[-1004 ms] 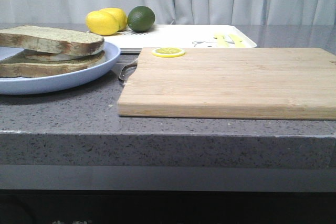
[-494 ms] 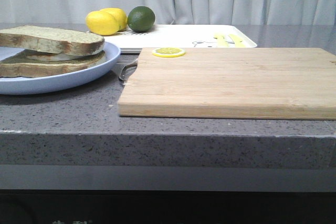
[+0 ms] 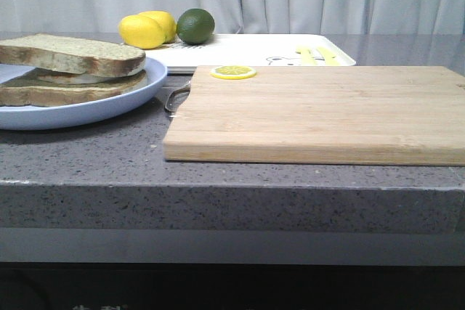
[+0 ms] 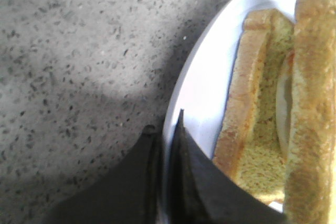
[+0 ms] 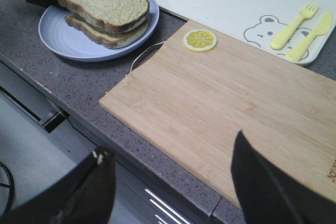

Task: Place bread and move sandwich to tray
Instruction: 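Grip the plate rim with the left gripper and lift it onto the tray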

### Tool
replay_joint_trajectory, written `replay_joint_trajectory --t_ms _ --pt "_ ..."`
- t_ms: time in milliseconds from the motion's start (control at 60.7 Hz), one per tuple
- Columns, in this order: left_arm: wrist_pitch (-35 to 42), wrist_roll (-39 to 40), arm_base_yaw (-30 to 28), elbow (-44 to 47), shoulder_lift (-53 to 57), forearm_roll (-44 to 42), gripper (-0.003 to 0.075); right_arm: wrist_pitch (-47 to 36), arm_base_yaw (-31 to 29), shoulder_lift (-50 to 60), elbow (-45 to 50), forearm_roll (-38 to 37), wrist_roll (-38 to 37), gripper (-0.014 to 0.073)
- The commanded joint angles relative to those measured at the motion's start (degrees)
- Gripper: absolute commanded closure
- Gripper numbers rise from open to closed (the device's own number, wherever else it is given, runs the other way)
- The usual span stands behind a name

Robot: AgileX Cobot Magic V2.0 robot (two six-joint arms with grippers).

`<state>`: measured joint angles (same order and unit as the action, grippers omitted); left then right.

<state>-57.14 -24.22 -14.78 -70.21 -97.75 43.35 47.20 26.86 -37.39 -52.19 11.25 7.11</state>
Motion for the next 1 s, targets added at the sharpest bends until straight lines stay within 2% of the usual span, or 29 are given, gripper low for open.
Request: replay_joint_trajectory --t_ms 0,247,461,642,757,906,988 --pt "-1.7 -0.7 0.0 -3.9 2.4 7.0 0.0741 -3.8 -0.4 0.1 -1.4 -0.1 0.1 0.0105" --pt "-4.9 -1.5 0.1 -11.6 2.4 13.9 0.0741 -3.8 -0.4 0.1 -1.4 -0.1 0.1 0.0105" --pt "0.3 0.6 2.8 -17.6 0.7 18.4 0.0741 -3.8 -0.4 0.1 -1.4 -0.1 0.1 0.0105" --pt "-1.1 4.9 7.3 -26.0 -5.3 18.3 0.0741 -3.8 -0.4 0.1 -1.4 -0.1 0.1 0.0105" --pt "-1.5 10.5 10.0 -32.1 -9.9 16.8 0.0741 -3.8 -0.4 0.1 -1.4 -0.1 0.1 0.0105" --pt "-3.0 18.8 12.7 -39.4 -16.4 9.1 0.0741 -3.8 -0.4 0.1 -1.4 -0.1 0.1 0.0105" --pt "-5.0 21.6 13.4 -43.6 -19.8 7.5 0.074 -3.8 -0.4 0.1 -1.4 -0.1 0.1 0.0105"
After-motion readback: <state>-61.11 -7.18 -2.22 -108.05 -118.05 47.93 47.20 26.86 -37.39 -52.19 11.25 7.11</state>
